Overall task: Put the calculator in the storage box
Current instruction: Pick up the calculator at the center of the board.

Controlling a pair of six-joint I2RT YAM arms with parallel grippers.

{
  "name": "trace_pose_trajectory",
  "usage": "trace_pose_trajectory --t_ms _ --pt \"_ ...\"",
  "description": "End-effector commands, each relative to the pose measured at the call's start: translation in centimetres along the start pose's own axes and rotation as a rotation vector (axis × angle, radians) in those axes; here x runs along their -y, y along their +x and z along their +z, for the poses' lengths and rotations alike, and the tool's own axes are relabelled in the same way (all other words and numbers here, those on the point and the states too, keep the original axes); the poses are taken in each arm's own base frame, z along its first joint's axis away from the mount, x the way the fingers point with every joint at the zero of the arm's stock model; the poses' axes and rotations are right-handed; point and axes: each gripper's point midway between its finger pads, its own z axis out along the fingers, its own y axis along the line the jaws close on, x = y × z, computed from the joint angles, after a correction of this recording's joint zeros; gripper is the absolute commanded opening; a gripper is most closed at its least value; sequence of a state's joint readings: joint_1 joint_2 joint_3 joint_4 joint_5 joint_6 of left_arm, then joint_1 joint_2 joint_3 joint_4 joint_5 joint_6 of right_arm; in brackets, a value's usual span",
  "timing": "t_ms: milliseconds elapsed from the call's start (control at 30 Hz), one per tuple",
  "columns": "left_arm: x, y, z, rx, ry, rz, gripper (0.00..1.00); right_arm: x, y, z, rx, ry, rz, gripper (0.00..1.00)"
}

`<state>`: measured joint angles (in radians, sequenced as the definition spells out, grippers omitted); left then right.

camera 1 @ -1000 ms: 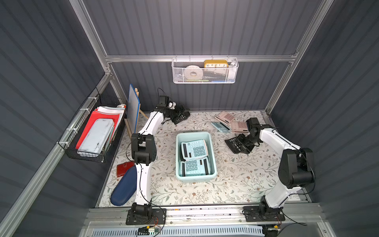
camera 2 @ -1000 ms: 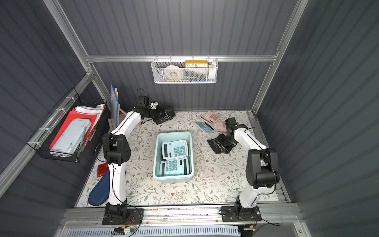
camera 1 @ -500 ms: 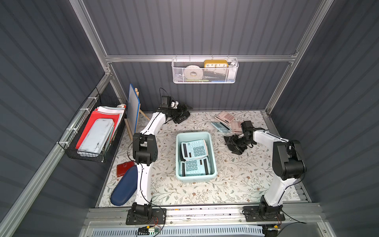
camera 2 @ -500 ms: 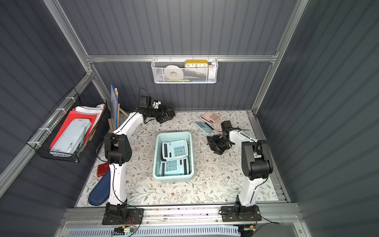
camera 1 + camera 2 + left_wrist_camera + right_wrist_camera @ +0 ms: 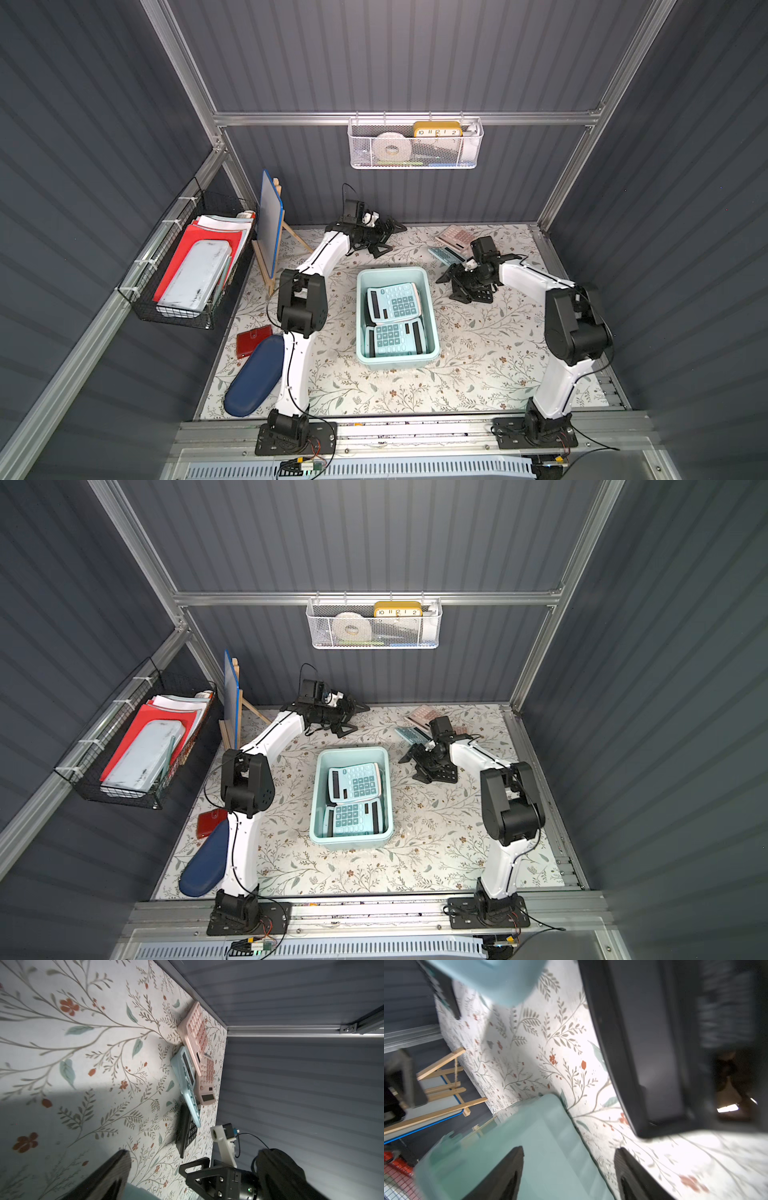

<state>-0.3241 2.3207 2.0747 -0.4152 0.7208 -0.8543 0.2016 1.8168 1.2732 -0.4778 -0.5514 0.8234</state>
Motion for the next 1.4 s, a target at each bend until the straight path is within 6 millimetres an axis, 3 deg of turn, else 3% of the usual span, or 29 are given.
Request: trace_pose_trajectory --t_ms 0,133,300,500,600,767,967,1267,1367 --pt "0.3 1.0 1.6 -0.045 0.028 0.019 0.99 2.3 -0.9 -3.1 0.087 0.050 0.002 0.74" --pt "1.0 1.8 3.6 -0.077 0.050 0.037 0.99 4.4 -3.1 -5.0 0.181 0.036 0.059 0.73" --pt "2.4 4.1 7.2 -0.147 0.075 0.068 0.99 6.1 -5.6 -5.5 0.251 0.049 0.078 0.73" --pt "2.7 7.0 11.5 -0.213 0.083 0.089 0.95 8.8 -8.4 -6.9 0.361 0.023 0.186 0.73" --pt "2.4 7.9 12.6 -0.223 0.064 0.109 0.94 9.9 -9.7 -7.4 0.385 0.036 0.200 0.73" --pt "1.5 9.3 13.7 -0.239 0.023 0.133 0.92 12.0 -11.1 -6.4 0.355 0.035 0.247 0.73" --pt "-0.5 10.9 14.9 -0.268 -0.042 0.148 0.89 12.5 -11.8 -3.9 0.281 -0.013 0.260 0.73" --pt "-2.3 12.3 16.4 -0.307 -0.070 0.148 0.81 11.7 -10.1 -0.2 0.126 -0.110 0.238 0.67" --pt "-2.3 12.6 16.6 -0.317 -0.060 0.146 0.73 11.1 -9.4 0.6 0.094 -0.116 0.218 0.63"
